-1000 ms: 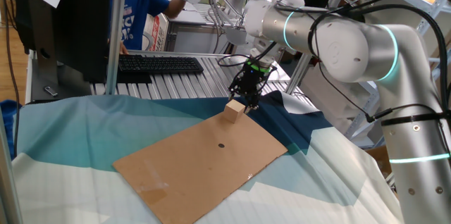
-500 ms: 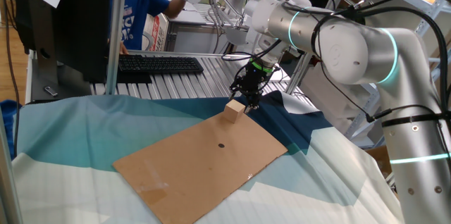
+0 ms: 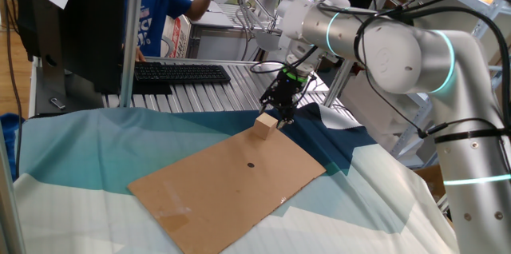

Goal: Grab the block and place it at the designated location

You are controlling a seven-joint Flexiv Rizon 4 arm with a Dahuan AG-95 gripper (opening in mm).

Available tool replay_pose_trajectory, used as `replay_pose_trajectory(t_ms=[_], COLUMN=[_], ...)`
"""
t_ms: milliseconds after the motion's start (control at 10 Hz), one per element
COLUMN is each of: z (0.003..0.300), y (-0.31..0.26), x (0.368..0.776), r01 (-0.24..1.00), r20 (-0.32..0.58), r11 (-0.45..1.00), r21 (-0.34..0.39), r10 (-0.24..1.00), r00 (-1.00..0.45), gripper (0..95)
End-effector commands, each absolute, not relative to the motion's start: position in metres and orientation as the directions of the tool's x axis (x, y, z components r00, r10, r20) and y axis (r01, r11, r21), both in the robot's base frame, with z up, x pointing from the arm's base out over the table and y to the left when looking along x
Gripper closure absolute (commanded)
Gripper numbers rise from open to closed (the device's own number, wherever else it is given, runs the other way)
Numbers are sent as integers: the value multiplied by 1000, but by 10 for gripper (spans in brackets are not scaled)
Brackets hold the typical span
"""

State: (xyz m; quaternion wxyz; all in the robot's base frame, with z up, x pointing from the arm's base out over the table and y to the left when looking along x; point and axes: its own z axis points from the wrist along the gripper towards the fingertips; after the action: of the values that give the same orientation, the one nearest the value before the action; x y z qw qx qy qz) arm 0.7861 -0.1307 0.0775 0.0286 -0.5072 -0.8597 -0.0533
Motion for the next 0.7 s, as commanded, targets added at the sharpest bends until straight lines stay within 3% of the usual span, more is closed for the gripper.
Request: replay_pose_trajectory(t_ms=[100, 700], z=[77, 77], y=[-131, -131], x=[789, 789], r01=[870, 872], r20=[107, 107], r11=[489, 485], r21=[60, 61], r10=[864, 866], r00=[-492, -489], gripper=[380, 380])
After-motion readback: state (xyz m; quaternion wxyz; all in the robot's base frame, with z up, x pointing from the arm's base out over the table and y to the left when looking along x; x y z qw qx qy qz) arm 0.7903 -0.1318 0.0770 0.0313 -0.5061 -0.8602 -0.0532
